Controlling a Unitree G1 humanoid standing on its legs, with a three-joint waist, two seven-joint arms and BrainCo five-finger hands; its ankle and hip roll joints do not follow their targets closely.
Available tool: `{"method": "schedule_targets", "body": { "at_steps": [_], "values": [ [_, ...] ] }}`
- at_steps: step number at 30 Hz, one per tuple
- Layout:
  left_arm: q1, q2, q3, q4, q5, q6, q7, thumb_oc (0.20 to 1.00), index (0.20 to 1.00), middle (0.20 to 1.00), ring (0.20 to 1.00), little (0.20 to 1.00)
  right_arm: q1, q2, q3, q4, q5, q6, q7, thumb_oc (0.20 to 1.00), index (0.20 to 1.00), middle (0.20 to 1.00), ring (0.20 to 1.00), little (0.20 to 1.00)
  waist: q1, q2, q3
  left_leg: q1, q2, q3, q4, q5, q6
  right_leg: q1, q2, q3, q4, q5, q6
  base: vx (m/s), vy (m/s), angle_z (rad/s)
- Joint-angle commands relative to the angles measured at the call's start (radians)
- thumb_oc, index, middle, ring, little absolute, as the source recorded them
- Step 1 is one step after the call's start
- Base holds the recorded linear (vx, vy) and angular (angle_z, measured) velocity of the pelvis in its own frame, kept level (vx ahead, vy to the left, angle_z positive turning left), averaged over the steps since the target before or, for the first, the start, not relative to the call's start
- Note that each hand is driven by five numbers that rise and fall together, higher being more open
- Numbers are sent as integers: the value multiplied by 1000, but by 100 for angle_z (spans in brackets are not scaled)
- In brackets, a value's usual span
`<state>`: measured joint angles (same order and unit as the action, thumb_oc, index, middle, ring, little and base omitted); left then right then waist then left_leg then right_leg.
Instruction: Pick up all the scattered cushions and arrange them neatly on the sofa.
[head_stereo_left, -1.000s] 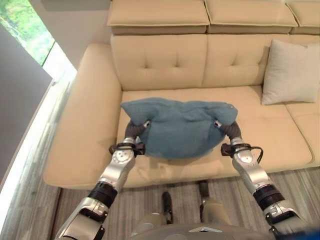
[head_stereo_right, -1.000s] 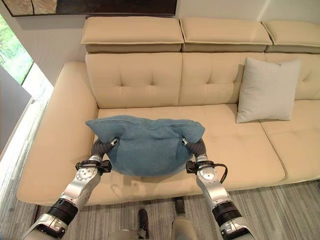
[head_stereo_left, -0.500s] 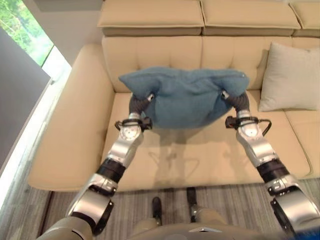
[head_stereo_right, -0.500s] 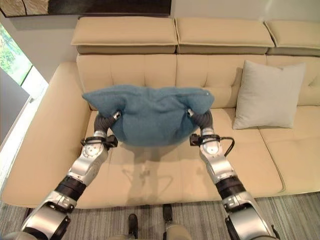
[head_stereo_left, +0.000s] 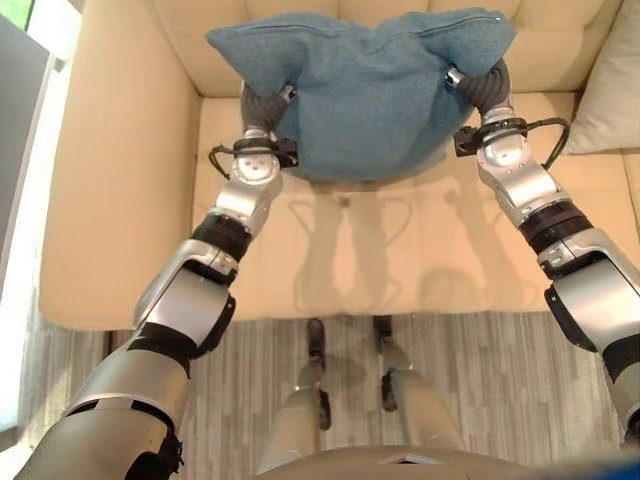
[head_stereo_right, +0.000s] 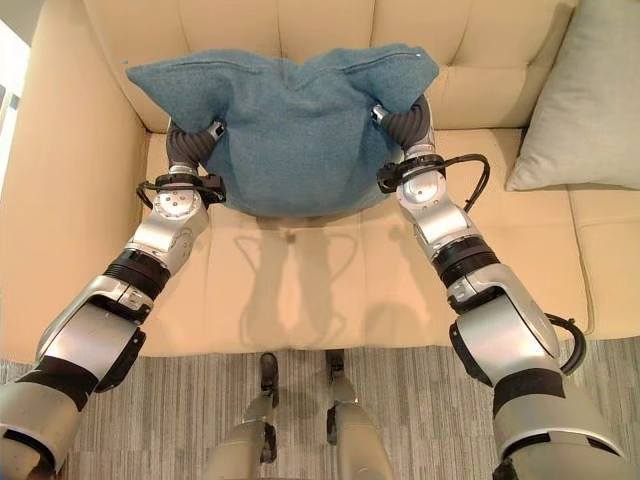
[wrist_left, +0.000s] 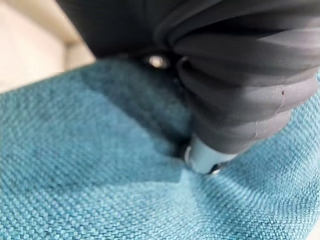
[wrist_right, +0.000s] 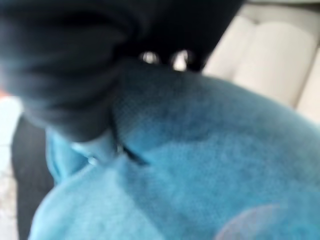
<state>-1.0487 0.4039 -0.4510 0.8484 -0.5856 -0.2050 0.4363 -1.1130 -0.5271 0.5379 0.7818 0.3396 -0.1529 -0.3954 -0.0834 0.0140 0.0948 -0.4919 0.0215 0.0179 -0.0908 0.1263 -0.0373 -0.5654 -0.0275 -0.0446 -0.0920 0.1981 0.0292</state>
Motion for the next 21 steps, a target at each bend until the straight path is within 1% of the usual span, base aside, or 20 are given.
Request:
{"method": "schedule_targets", "body": {
  "at_steps": [1, 2, 3, 4, 5, 6, 7, 8, 9, 10, 11, 13, 15, 16, 18, 20, 21],
  "values": [
    [-186, -19, -75, 1, -1, -117, -38, 200, 200, 200, 200, 200, -161, 6, 46, 26, -35, -90, 32, 200, 200, 200, 200, 200, 12, 9, -30, 28, 26, -31, 4, 6, -122, 21, -26, 2, 5, -40, 143, -12, -31, 3],
    [-192, -20, -81, 18, -5, -114, -41, 200, 200, 200, 200, 200, -178, -3, 69, 42, -50, -84, 36, 200, 200, 200, 200, 200, 13, 8, -26, 17, 25, -33, 4, 12, -125, 11, -26, -1, 5, -36, 144, -27, -41, 5],
    [-204, -17, -82, 38, -1, -113, -37, 335, 335, 335, 335, 335, -193, -13, 84, 66, -68, -80, 29, 253, 253, 253, 253, 253, 12, 10, -20, -10, 21, -32, 4, 25, -131, -13, -26, -4, 5, -29, 149, -21, -34, 7],
    [-205, -17, -82, 38, -1, -113, -38, 526, 526, 526, 526, 526, -194, -13, 84, 67, -68, -80, 29, 438, 438, 438, 438, 438, 11, 11, -22, -13, 21, -33, 4, 25, -131, -16, -27, -5, 5, -29, 149, -26, -55, 15],
    [-256, 4, -105, 104, 36, -98, -31, 1000, 1000, 1000, 1000, 1000, -251, -27, 136, 133, -137, -56, 11, 1000, 1000, 1000, 1000, 1000, 11, 11, -14, -44, 25, -36, 4, 27, -134, -46, -23, -7, 5, -27, 152, -23, -33, 16],
    [-258, 4, -105, 105, 35, -98, -31, 1000, 1000, 1000, 1000, 1000, -253, -27, 136, 134, -137, -56, 11, 1000, 1000, 1000, 1000, 1000, 10, 11, -15, -48, 23, -36, 4, 31, -134, -50, -25, -8, 5, -24, 152, -36, -41, 17],
    [-294, 32, -127, 125, 90, -88, -6, 1000, 1000, 1000, 1000, 1000, -284, -39, 174, 189, -222, -37, -26, 1000, 1000, 1000, 1000, 1000, 12, 15, -8, -57, 22, -35, 4, 36, -136, -60, -25, -8, 5, -22, 152, -27, -10, 7],
    [-305, 36, -134, 139, 123, -84, 13, 1000, 1000, 1000, 1000, 1000, -294, -36, 187, 219, -252, -30, -37, 1000, 1000, 1000, 1000, 1000, 14, 16, -6, -62, 21, -35, 4, 38, -137, -65, -25, -9, 5, -20, 153, -11, -15, 4],
    [-326, 38, -147, 170, 156, -74, 35, 1000, 1000, 1000, 1000, 1000, -316, -40, 218, 261, -304, -9, -53, 1000, 1000, 1000, 1000, 1000, 17, 17, -5, -61, 23, -34, 4, 36, -138, -65, -24, -11, 5, -22, 153, 0, 0, 0],
    [-359, 37, -161, 201, 198, -58, 64, 1000, 1000, 1000, 1000, 1000, -351, -38, 264, 311, -355, 15, -52, 1000, 1000, 1000, 1000, 1000, 20, 18, -5, -68, 21, -36, 4, 41, -138, -74, -25, -12, 5, -17, 154, 0, 0, 0],
    [-428, 45, -212, 260, 289, -24, 115, 1000, 1000, 1000, 1000, 1000, -408, -27, 331, 400, -423, 51, -69, 1000, 1000, 1000, 1000, 1000, 25, 19, -9, -75, 23, -38, 4, 44, -140, -83, -26, -16, 5, -14, 155, 0, 0, 0],
    [-478, 46, -254, 321, 356, 15, 147, 1000, 1000, 1000, 1000, 1000, -451, -13, 388, 477, -499, 90, -101, 1000, 1000, 1000, 1000, 1000, 25, 22, -19, -87, 22, -40, 4, 48, -140, -94, -28, -15, 5, -11, 157, 0, 0, 0],
    [-526, 42, -276, 366, 378, 49, 166, 1000, 1000, 1000, 1000, 1000, -478, -9, 383, 521, -485, 111, -128, 1000, 1000, 1000, 1000, 1000, 26, 26, -31, -96, 19, -44, 4, 52, -139, -102, -29, -16, 5, -6, 158, 0, 0, 0],
    [-548, 37, -278, 373, 373, 50, 163, 1000, 1000, 1000, 1000, 1000, -491, -8, 379, 528, -478, 115, -141, 1000, 1000, 1000, 1000, 1000, 28, 28, -37, -101, 17, -46, 4, 53, -139, -108, -30, -17, 5, -4, 159, 0, 0, 0],
    [-594, 41, -284, 382, 362, 47, 149, 1000, 1000, 1000, 1000, 1000, -529, -25, 404, 549, -474, 122, -132, 1000, 1000, 1000, 1000, 1000, 32, 32, -53, -107, 13, -51, 4, 57, -139, -112, -32, -21, 5, -2, 163, 0, 0, 0],
    [-620, 48, -293, 379, 343, 38, 145, 1000, 1000, 1000, 1000, 1000, -556, -46, 417, 557, -421, 120, -112, 1000, 1000, 1000, 1000, 1000, 37, 33, -67, -103, 13, -56, 4, 55, -139, -109, -34, -25, 5, -2, 164, 15, -11, -1],
    [-616, 53, -280, 390, 314, 36, 131, 1000, 1000, 1000, 1000, 1000, -559, -71, 421, 563, -390, 119, -96, 1000, 1000, 1000, 1000, 1000, 36, 30, -82, -95, 13, -58, 4, 54, -141, -100, -33, -27, 5, -4, 164, 0, 0, 0]
  ]
}}
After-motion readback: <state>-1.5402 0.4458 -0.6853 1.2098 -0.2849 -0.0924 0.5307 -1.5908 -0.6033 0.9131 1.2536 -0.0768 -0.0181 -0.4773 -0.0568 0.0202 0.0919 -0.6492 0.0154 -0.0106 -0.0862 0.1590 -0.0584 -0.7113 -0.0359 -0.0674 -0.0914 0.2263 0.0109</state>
